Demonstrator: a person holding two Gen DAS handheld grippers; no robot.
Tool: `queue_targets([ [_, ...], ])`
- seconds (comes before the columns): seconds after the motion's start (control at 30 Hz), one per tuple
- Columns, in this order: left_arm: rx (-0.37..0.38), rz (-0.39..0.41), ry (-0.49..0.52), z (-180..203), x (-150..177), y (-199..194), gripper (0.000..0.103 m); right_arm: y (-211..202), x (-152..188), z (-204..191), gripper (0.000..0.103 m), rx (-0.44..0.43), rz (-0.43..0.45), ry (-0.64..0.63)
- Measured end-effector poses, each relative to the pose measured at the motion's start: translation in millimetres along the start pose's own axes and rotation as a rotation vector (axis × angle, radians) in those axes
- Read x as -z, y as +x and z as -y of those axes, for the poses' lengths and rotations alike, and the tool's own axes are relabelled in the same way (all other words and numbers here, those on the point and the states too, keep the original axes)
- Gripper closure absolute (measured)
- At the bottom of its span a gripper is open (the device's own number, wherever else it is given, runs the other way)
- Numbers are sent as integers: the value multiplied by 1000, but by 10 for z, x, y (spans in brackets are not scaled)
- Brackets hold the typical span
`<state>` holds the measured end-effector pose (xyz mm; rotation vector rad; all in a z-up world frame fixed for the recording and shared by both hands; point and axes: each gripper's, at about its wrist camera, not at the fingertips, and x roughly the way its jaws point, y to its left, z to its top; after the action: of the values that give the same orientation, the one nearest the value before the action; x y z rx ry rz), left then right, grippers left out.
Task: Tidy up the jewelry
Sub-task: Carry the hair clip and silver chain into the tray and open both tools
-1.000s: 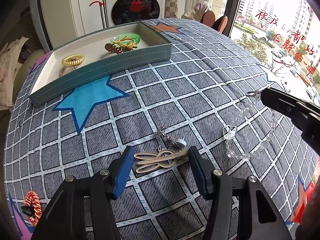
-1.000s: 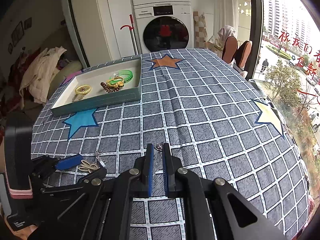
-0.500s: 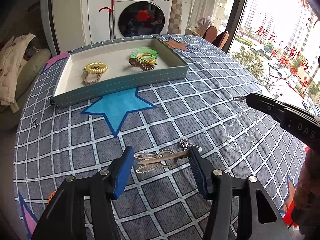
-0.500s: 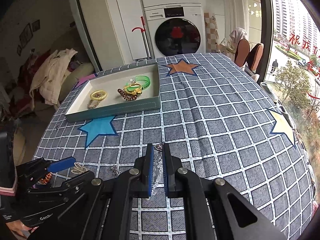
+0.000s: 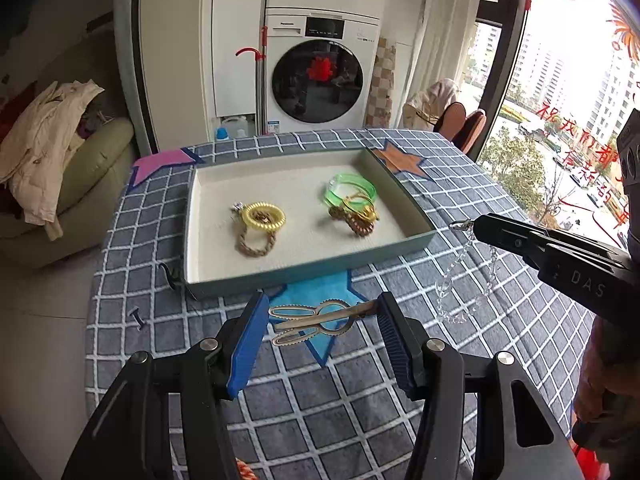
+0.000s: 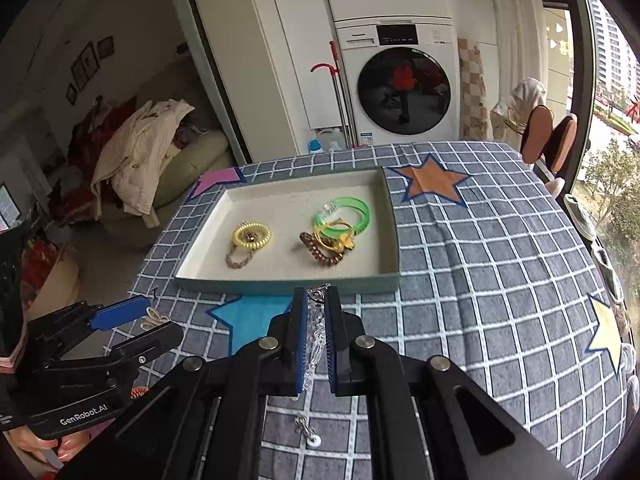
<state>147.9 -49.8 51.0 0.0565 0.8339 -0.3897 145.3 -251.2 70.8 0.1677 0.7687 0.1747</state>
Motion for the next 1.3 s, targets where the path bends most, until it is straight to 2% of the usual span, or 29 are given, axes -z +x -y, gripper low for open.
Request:
queue_targets([
  [0.17, -38, 15, -6, -239, -325, 140, 29, 299, -372, -215, 94, -46, 5, -24],
  [0.3, -67, 9, -5, -418, -525, 423, 29, 599, -514, -353, 94, -67, -7, -34],
  [0.5, -88, -43, -36, -637, -596, 916, 29, 1108, -532, -340, 94, -63, -63, -12],
  [0.67, -110, -83, -31, -656, -541, 1259, 29, 1451, -429, -165, 94, -13, -121, 16],
  [0.97, -153, -119, -10, -605, -435, 1568, 28, 1545, -295, 177, 94, 69, -144, 52],
  [1.3, -169, -120, -11, -587, -395, 1629, 28, 1622, -208, 231, 93, 86, -178, 57],
])
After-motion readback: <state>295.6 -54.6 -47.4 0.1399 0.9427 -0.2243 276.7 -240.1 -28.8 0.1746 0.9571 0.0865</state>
